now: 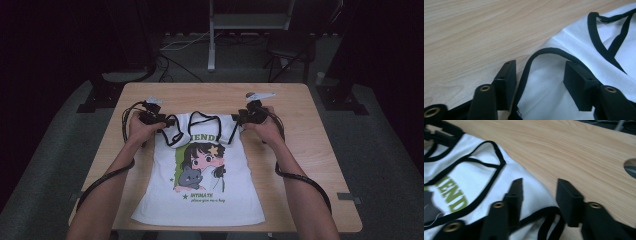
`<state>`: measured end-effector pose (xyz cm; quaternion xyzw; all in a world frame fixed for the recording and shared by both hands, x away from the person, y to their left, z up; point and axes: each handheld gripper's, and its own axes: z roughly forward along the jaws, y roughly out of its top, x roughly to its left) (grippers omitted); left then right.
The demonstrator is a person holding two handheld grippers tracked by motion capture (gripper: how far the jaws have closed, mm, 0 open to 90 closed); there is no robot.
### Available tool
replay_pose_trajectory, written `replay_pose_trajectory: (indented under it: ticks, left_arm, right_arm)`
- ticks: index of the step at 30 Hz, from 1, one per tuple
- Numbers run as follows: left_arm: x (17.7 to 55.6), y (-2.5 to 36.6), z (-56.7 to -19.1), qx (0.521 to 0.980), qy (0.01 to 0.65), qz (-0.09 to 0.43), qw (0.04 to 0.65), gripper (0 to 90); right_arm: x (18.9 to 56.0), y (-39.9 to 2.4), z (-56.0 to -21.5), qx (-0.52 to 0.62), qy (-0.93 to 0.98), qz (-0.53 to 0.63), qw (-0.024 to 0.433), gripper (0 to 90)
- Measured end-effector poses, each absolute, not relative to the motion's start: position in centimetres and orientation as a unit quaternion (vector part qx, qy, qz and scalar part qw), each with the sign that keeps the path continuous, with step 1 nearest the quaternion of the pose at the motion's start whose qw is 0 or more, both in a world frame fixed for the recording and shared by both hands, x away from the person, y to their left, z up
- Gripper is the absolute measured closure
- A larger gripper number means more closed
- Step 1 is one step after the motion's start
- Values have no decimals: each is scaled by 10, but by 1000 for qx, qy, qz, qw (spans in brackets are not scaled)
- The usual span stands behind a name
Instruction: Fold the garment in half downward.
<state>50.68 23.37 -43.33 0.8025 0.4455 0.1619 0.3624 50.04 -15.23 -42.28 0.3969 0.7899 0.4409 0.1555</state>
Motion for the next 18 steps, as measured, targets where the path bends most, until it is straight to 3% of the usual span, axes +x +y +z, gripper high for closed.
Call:
replay_pose_trajectory:
  ticks: [5, 8, 14, 18]
  left_arm:
    - [508, 237, -433, 788, 467, 157, 369, 582]
    - [509, 237, -433, 787, 471, 162, 364, 643]
    - [507, 235, -433, 793, 461, 174, 358, 812]
    - [504, 232, -434, 797, 453, 176, 358, 871]
  right_arm:
    - [508, -152, -426, 418, 784, 437, 142, 368]
    - [514, -149, -429, 421, 789, 424, 142, 347]
    - [521, -145, -437, 417, 805, 400, 135, 406]
    - [519, -144, -441, 411, 808, 400, 131, 522]
